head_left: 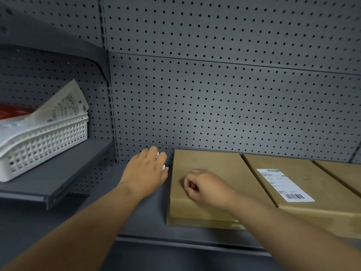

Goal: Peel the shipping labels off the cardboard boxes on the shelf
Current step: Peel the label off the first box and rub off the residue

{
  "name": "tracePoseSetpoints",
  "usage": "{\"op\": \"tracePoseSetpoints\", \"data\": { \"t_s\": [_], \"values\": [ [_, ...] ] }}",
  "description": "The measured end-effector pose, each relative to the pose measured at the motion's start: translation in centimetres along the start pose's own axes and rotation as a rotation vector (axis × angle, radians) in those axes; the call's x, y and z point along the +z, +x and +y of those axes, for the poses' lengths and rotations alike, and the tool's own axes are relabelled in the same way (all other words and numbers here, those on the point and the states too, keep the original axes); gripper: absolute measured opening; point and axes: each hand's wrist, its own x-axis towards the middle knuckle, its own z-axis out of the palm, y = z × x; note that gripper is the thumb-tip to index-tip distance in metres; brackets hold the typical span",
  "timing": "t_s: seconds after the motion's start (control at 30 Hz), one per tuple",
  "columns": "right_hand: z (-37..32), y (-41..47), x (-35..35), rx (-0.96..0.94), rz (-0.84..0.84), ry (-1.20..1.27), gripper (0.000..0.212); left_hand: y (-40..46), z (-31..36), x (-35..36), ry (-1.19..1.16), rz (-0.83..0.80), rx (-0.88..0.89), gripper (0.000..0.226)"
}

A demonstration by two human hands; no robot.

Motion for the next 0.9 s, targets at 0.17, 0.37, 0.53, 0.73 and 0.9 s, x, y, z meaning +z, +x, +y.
{"op": "tracePoseSetpoints", "data": {
  "t_s": [0.17, 0.37, 0.53, 0.73, 0.9],
  "values": [
    [3.9, 2.9, -0.4, 0.295, 0.049, -0.062, 0.016, -0.2, -0.9, 0.5, -0.008, 0.01, -0.025, 0.031],
    [1.4, 7.2, 1.9, 0.221, 0.011, -0.041, 0.016, -0.7, -1.6, 1.2, -0.009, 0.022, -0.022, 0.033],
    [3.6, 8.5, 2.1, 0.435, 0.037, -0.116, 0.021, -0.8, -2.0, 1.5, -0.02, 0.035, -0.009, 0.031],
    [0.0, 6.7, 1.6, 0.09, -0.044, -0.067, 0.015, -0.5, -2.3, 1.4, -0.05, 0.017, 0.0, 0.031],
    [2.5, 4.7, 0.0, 0.167, -0.055, -0.111, 0.015, -0.4, -2.3, 1.3, -0.075, -0.017, 0.004, 0.03]
  ]
}}
